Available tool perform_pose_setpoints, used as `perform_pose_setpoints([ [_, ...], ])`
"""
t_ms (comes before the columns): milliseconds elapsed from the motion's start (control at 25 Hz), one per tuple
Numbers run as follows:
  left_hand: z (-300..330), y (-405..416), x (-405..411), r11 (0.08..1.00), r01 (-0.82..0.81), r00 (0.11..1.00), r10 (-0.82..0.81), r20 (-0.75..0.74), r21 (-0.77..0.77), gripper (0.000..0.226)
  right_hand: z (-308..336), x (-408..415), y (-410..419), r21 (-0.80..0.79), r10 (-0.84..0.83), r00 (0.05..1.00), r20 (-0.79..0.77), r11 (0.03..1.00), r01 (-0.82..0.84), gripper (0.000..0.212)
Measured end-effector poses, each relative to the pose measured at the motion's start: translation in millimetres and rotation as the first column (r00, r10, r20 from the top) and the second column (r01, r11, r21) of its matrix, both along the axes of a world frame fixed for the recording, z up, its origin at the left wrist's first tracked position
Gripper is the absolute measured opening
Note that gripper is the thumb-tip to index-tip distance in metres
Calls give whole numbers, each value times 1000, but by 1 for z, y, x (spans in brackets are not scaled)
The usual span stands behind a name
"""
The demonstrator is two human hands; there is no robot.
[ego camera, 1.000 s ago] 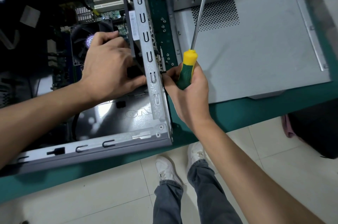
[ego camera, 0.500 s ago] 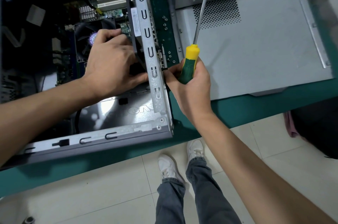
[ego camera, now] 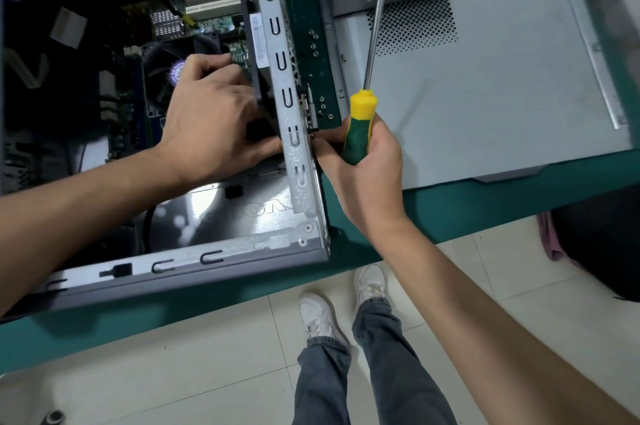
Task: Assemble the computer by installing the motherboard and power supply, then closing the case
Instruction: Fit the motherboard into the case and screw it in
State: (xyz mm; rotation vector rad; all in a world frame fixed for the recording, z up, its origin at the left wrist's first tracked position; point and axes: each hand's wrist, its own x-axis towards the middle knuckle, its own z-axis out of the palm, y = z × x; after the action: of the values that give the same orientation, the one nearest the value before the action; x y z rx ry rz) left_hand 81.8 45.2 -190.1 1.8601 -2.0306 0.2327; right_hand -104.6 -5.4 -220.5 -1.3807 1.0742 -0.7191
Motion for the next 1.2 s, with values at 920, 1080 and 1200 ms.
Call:
perform_pose_setpoints([
  [920, -6, 2, 4, 998, 54, 999, -54, -1, -17, 64, 27, -85, -109, 173, 396, 917, -50, 908, -382, 30],
  [1080, -4, 1, 4, 999, 41, 999, -41, 9, -3, 70, 28, -91, -136, 291, 487, 873, -13, 837, -463, 38],
  [1200, -3, 1, 4, 999, 40, 999, -40, 13, -3, 72, 27, -90, -143, 331, 595, 801, -63, 770, -546, 40],
])
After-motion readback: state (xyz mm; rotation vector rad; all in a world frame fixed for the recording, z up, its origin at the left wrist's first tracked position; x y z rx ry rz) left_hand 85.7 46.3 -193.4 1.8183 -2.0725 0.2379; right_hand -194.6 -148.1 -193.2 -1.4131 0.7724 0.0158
